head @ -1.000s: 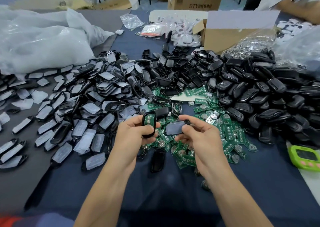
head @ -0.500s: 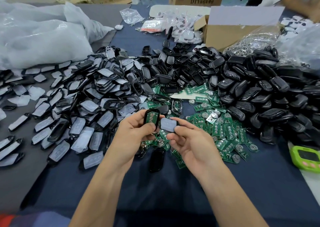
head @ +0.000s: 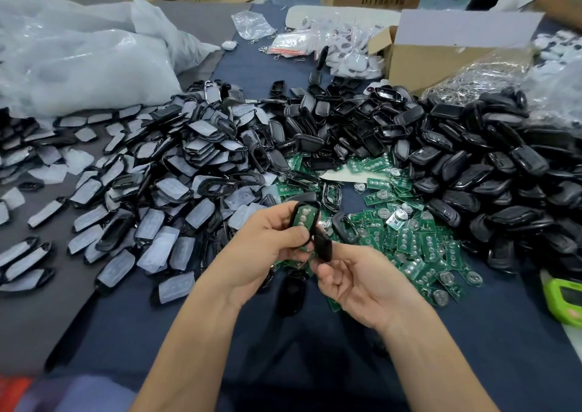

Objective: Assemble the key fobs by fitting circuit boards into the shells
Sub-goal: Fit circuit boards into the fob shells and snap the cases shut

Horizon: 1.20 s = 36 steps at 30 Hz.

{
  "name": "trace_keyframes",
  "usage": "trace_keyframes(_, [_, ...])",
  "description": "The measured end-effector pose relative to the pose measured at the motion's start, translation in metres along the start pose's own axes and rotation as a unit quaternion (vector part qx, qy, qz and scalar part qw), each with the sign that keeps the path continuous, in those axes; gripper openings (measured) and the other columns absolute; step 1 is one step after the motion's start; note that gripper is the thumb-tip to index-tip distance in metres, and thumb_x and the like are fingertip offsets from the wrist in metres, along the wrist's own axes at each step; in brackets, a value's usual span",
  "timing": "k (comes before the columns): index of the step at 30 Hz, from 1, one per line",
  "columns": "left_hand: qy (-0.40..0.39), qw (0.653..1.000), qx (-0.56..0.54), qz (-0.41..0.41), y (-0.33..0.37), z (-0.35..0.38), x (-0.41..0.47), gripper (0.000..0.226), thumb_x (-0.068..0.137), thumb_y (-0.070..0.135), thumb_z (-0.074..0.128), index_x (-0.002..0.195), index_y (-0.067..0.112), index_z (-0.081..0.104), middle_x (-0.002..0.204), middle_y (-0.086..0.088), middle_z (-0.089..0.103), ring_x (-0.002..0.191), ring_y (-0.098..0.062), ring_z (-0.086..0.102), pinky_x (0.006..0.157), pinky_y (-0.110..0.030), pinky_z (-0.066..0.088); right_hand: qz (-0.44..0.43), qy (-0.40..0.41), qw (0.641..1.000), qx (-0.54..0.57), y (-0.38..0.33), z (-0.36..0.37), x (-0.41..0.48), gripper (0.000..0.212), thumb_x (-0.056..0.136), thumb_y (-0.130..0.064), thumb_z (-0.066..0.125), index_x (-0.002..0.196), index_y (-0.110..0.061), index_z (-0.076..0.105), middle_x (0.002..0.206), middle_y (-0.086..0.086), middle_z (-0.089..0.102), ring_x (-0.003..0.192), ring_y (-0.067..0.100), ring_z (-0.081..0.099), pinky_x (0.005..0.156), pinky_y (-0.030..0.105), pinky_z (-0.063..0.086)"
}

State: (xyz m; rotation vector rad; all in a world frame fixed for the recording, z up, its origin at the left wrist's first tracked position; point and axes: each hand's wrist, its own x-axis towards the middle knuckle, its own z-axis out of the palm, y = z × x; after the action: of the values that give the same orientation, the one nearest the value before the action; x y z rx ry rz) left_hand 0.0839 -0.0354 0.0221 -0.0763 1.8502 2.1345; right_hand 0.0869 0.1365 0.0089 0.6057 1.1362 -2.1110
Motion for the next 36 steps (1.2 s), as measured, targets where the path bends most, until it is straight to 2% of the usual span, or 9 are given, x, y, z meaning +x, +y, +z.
trace_keyframes(4, [0.101,0.992,-0.063,-0.036,0.002,0.006,0.006,0.021,0.099,-0.01,0.055,0.104,0.002,0.071,0.085,-0.004,0.074,0.067,-0.01,0.066,0.064,-0.021,0.057,-0.159,0.089,0.976,-0.123,0.008,0.005,-0.002,0.023,0.108,-0.016,0.052,0.102,-0.006,0.071,0.071,0.013,0.07,0.055,0.022,0.07,0.049,0.026,0.055])
trace_keyframes(8, [0.151,0.979,-0.119,-0.063,0.003,0.01,0.011,0.024,0.099,-0.011,0.054,0.099,0.004,0.072,0.08,-0.002,0.078,0.065,-0.01,0.068,0.064,-0.022,0.061,-0.31,0.163,0.89,-0.293,0.006,0.005,-0.005,0.023,0.097,-0.016,0.063,0.092,-0.033,0.077,0.076,-0.001,0.077,0.067,0.016,0.074,0.062,0.029,0.058])
trace_keyframes(11, [0.154,0.972,-0.155,-0.084,0.003,0.013,0.011,0.023,0.1,-0.011,0.053,0.095,0.004,0.07,0.077,-0.002,0.078,0.061,-0.01,0.068,0.061,-0.021,0.061,-0.349,0.167,0.83,-0.402,0.005,0.009,-0.004,0.037,0.088,-0.01,0.071,0.093,-0.046,0.07,0.082,-0.021,0.075,0.073,0.001,0.072,0.067,0.016,0.055])
trace_keyframes(14, [0.147,0.968,-0.179,-0.102,0.004,0.015,0.01,0.023,0.1,-0.01,0.053,0.096,0.002,0.071,0.08,-0.005,0.078,0.061,-0.011,0.07,0.059,-0.02,0.06,-0.387,0.202,0.79,-0.43,0.004,0.011,-0.004,0.032,0.084,-0.019,0.08,0.1,-0.046,0.072,0.091,-0.037,0.067,0.081,-0.012,0.066,0.07,0.003,0.046])
trace_keyframes(19, [0.144,0.95,-0.229,-0.154,0.011,0.016,0.006,0.029,0.101,-0.004,0.053,0.085,0.003,0.076,0.075,-0.008,0.074,0.056,-0.011,0.067,0.047,-0.017,0.055,-0.391,0.209,0.806,-0.393,0.009,0.013,0.001,0.021,0.087,-0.024,0.079,0.106,-0.032,0.08,0.087,-0.026,0.076,0.083,-0.006,0.07,0.076,0.012,0.051])
trace_keyframes(24, [0.143,0.938,-0.263,-0.178,0.013,0.02,0.003,0.035,0.099,-0.001,0.055,0.077,0.005,0.081,0.081,-0.006,0.076,0.055,-0.009,0.065,0.044,-0.013,0.051,-0.372,0.191,0.813,-0.405,0.015,0.016,0.002,0.033,0.089,-0.038,0.062,0.118,-0.034,0.076,0.093,-0.022,0.077,0.084,-0.002,0.07,0.081,0.021,0.055])
trace_keyframes(27, [0.144,0.931,-0.286,-0.173,0.012,0.021,0.002,0.024,0.099,-0.002,0.053,0.091,0.002,0.075,0.086,-0.006,0.078,0.052,-0.008,0.061,0.045,-0.014,0.052,-0.336,0.118,0.869,-0.343,0.013,0.015,0.004,0.027,0.087,-0.033,0.06,0.109,-0.037,0.076,0.097,-0.015,0.079,0.094,0.007,0.075,0.089,0.04,0.061])
trace_keyframes(32, [0.11,0.931,-0.301,-0.175,0.011,0.019,-0.002,0.029,0.1,0.0,0.053,0.091,0.004,0.08,0.09,-0.005,0.078,0.054,-0.009,0.063,0.048,-0.013,0.053,-0.289,0.034,0.936,-0.199,0.006,0.012,0.002,0.027,0.098,-0.002,0.064,0.099,-0.023,0.081,0.1,-0.001,0.08,0.086,0.014,0.077,0.076,0.031,0.062])
trace_keyframes(36, [0.124,0.939,-0.297,-0.122,0.012,0.017,-0.005,0.026,0.1,-0.001,0.049,0.103,0.005,0.074,0.092,-0.008,0.079,0.054,-0.013,0.064,0.047,-0.016,0.053,-0.222,-0.013,0.974,-0.054,-0.008,0.004,-0.002,0.022,0.1,-0.012,0.06,0.116,-0.003,0.074,0.115,0.015,0.077,0.095,0.028,0.076,0.078,0.04,0.064])
